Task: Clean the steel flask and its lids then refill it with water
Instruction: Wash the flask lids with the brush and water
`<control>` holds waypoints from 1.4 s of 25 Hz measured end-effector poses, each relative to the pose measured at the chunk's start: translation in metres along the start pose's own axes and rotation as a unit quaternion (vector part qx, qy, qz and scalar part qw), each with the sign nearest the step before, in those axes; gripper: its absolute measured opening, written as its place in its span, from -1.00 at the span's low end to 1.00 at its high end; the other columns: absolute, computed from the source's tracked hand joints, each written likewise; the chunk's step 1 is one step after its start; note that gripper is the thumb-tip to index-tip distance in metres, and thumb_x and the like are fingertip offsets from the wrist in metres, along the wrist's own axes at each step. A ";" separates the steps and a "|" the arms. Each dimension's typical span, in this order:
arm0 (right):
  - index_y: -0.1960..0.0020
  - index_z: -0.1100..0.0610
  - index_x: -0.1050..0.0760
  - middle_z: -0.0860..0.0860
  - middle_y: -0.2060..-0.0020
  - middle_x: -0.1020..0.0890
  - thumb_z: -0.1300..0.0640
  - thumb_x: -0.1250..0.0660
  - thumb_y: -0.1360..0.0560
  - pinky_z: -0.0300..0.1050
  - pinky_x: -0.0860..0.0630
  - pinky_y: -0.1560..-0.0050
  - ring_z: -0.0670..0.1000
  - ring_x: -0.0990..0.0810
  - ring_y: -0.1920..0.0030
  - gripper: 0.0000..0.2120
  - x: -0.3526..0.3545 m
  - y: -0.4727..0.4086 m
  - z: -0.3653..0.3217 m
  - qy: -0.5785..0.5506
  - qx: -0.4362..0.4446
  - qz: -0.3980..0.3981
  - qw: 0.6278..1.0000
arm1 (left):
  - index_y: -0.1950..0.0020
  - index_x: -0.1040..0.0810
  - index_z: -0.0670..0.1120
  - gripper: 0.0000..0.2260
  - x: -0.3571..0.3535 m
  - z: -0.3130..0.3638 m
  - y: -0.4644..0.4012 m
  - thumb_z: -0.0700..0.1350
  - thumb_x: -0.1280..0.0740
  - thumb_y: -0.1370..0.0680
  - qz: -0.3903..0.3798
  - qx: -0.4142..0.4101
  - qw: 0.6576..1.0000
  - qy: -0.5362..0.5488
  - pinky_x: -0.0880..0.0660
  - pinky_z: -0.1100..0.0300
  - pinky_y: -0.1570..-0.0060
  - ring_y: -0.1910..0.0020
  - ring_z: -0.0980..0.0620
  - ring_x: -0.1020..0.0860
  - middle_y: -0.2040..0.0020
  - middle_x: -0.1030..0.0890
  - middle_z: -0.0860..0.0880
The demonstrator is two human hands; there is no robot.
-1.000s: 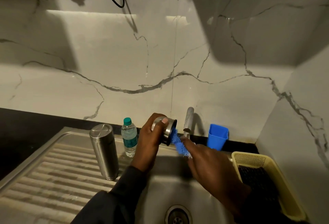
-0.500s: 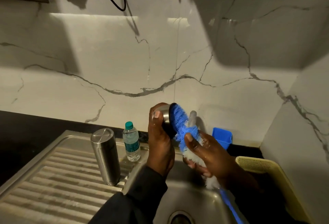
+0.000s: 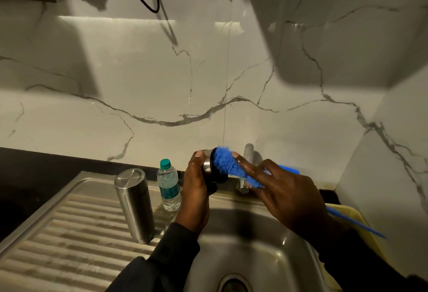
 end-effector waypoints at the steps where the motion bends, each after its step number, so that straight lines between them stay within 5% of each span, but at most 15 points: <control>1: -0.54 -0.20 0.12 -0.06 0.16 -0.55 -0.01 -0.16 -0.53 -0.23 -0.44 0.50 -0.08 -0.47 0.41 -0.32 -0.006 0.003 0.000 0.009 0.007 -0.017 1.000 | -0.22 -0.58 -0.02 -0.43 0.000 0.006 -0.002 0.36 -0.16 -0.46 0.000 -0.015 1.000 -0.007 -0.49 -0.17 -0.19 -0.13 -0.10 -0.63 -0.12 -0.67 -0.13; 4: -0.45 -0.03 -0.30 -0.16 0.14 -0.62 -0.02 -0.26 -0.58 -0.44 -0.40 0.29 -0.21 -0.56 0.31 -0.54 -0.002 0.008 -0.013 -0.169 -0.042 -0.040 0.984 | -0.22 -0.54 -0.12 -0.43 0.004 0.018 -0.007 0.31 -0.17 -0.49 0.007 -0.042 0.999 0.002 -0.56 -0.09 -0.10 -0.14 -0.17 -0.62 -0.12 -0.65 -0.19; 5: -0.36 0.01 -0.42 -0.20 0.17 -0.62 -0.02 -0.31 -0.55 -0.50 -0.39 0.29 -0.27 -0.56 0.33 -0.61 -0.002 0.005 -0.009 -0.318 -0.121 -0.060 0.938 | -0.23 -0.55 -0.09 -0.46 0.003 0.018 -0.007 0.29 -0.15 -0.51 -0.002 -0.036 0.999 0.007 -0.57 -0.03 -0.11 -0.16 -0.14 -0.62 -0.13 -0.66 -0.16; 7: -0.23 0.00 -0.50 -0.11 0.26 -0.60 -0.01 -0.35 -0.45 -0.44 -0.40 0.40 -0.23 -0.53 0.45 -0.65 -0.006 0.003 0.007 -0.551 -0.269 -0.029 0.789 | -0.17 -0.58 0.05 -0.56 -0.002 0.015 -0.008 0.29 -0.14 -0.52 -0.023 -0.031 0.999 -0.002 -0.55 0.05 -0.09 -0.17 -0.08 -0.61 -0.12 -0.67 -0.05; 9: -0.23 -0.09 -0.49 -0.09 0.26 -0.62 -0.08 -0.35 -0.41 -0.43 -0.38 0.41 -0.23 -0.51 0.46 -0.61 -0.005 0.006 0.016 -0.521 -0.306 0.006 0.797 | -0.11 -0.59 0.10 -0.61 -0.001 0.016 -0.006 0.28 -0.13 -0.52 -0.011 -0.032 0.999 -0.008 -0.53 0.06 -0.05 -0.13 -0.06 -0.59 -0.08 -0.66 -0.02; 11: -0.24 -0.15 -0.45 -0.20 0.24 -0.63 -0.09 -0.34 -0.43 -0.48 -0.40 0.33 -0.32 -0.57 0.34 -0.62 -0.013 0.013 0.000 -0.449 -0.276 -0.056 0.848 | -0.19 -0.57 -0.02 -0.53 -0.003 0.021 -0.005 0.27 -0.13 -0.55 -0.020 -0.043 0.999 -0.008 -0.55 0.00 -0.12 -0.17 -0.11 -0.61 -0.13 -0.66 -0.11; 12: -0.20 -0.18 -0.44 -0.21 0.24 -0.65 -0.07 -0.35 -0.43 -0.48 -0.42 0.31 -0.33 -0.59 0.30 -0.66 -0.021 0.018 -0.010 -0.467 -0.283 -0.086 0.833 | -0.22 -0.54 -0.10 -0.49 -0.003 0.022 -0.005 0.27 -0.14 -0.55 -0.030 -0.057 0.998 -0.008 -0.57 -0.04 -0.14 -0.17 -0.15 -0.62 -0.14 -0.65 -0.16; 16: -0.04 -0.17 -0.55 -0.04 0.32 -0.64 0.00 -0.37 -0.40 -0.26 -0.40 0.53 -0.12 -0.53 0.47 -0.78 -0.022 0.028 0.000 -0.640 -0.405 0.022 0.653 | -0.13 -0.56 -0.05 -0.52 -0.003 0.023 -0.005 0.30 -0.17 -0.52 -0.029 -0.066 0.997 -0.028 -0.52 -0.13 -0.07 -0.02 -0.14 -0.61 -0.04 -0.64 -0.13; 19: -0.12 -0.15 -0.55 -0.03 0.27 -0.65 -0.04 -0.37 -0.42 -0.27 -0.41 0.49 -0.10 -0.52 0.42 -0.74 -0.020 0.022 -0.007 -0.618 -0.345 -0.045 0.705 | -0.14 -0.54 -0.07 -0.61 -0.006 0.018 -0.001 0.19 -0.09 -0.67 -0.029 -0.060 0.997 -0.042 -0.54 -0.09 -0.09 -0.05 -0.16 -0.64 -0.04 -0.67 -0.15; 22: -0.23 -0.03 -0.54 -0.25 0.12 -0.67 -0.13 -0.31 -0.46 -0.46 -0.47 0.19 -0.28 -0.61 0.13 -0.62 -0.014 0.027 -0.018 -0.397 -0.191 -0.101 0.892 | -0.21 -0.51 -0.10 -0.46 0.008 0.025 -0.005 0.33 -0.22 -0.53 0.036 -0.014 0.999 0.024 -0.52 -0.02 -0.10 -0.09 -0.09 -0.60 -0.09 -0.63 -0.15; 23: -0.27 0.01 -0.52 -0.25 0.06 -0.65 -0.14 -0.31 -0.46 -0.50 -0.46 0.12 -0.33 -0.60 0.05 -0.57 -0.010 0.031 -0.009 -0.351 -0.196 -0.061 0.913 | -0.23 -0.48 -0.09 -0.39 0.013 0.029 -0.009 0.37 -0.23 -0.43 0.056 -0.005 0.998 0.036 -0.48 0.03 0.00 -0.05 -0.07 -0.57 -0.08 -0.60 -0.14; 25: -0.30 0.08 -0.51 -0.20 -0.02 -0.65 -0.16 -0.32 -0.50 -0.51 -0.46 0.02 -0.32 -0.58 -0.03 -0.53 -0.002 0.029 0.004 -0.347 -0.229 0.015 0.910 | -0.23 -0.49 -0.08 -0.39 0.012 0.034 -0.009 0.35 -0.20 -0.40 0.044 -0.004 0.999 0.030 -0.44 0.08 0.07 -0.03 -0.06 -0.56 -0.06 -0.61 -0.12; 27: -0.32 0.09 -0.51 -0.13 -0.04 -0.66 -0.16 -0.28 -0.52 -0.45 -0.49 0.03 -0.22 -0.61 -0.01 -0.53 0.010 0.013 -0.006 -0.258 -0.163 0.056 0.951 | -0.28 -0.51 -0.08 -0.40 0.004 0.029 -0.003 0.32 -0.15 -0.47 0.001 0.009 1.000 0.010 -0.50 0.00 -0.13 -0.14 -0.09 -0.62 -0.13 -0.67 -0.10; 31: -0.43 -0.04 -0.30 0.00 0.19 -0.61 0.04 -0.40 -0.43 -0.26 -0.38 0.47 -0.07 -0.53 0.39 -0.40 0.012 -0.012 -0.024 0.019 -0.034 0.012 0.999 | -0.29 -0.53 -0.03 -0.42 -0.003 0.023 0.005 0.37 -0.08 -0.56 -0.019 0.021 1.000 -0.006 -0.42 -0.16 -0.34 -0.16 -0.03 -0.64 -0.14 -0.69 -0.08; 35: -0.52 -0.04 -0.20 0.13 0.05 -0.59 0.23 -0.49 -0.36 -0.13 -0.48 0.46 0.03 -0.57 0.36 -0.17 0.004 -0.017 -0.027 0.099 -0.063 -0.044 0.992 | -0.19 -0.57 0.06 -0.51 -0.011 0.025 0.008 0.33 -0.09 -0.51 -0.017 -0.007 1.000 -0.024 -0.52 -0.08 -0.23 -0.15 -0.03 -0.64 -0.10 -0.69 -0.05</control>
Point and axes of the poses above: each hand's wrist, its own y-axis away from the middle knuckle, its own x-axis out of the back of the hand, z = x × y, the point moved 8 cm from there along -y, towards the middle knuckle
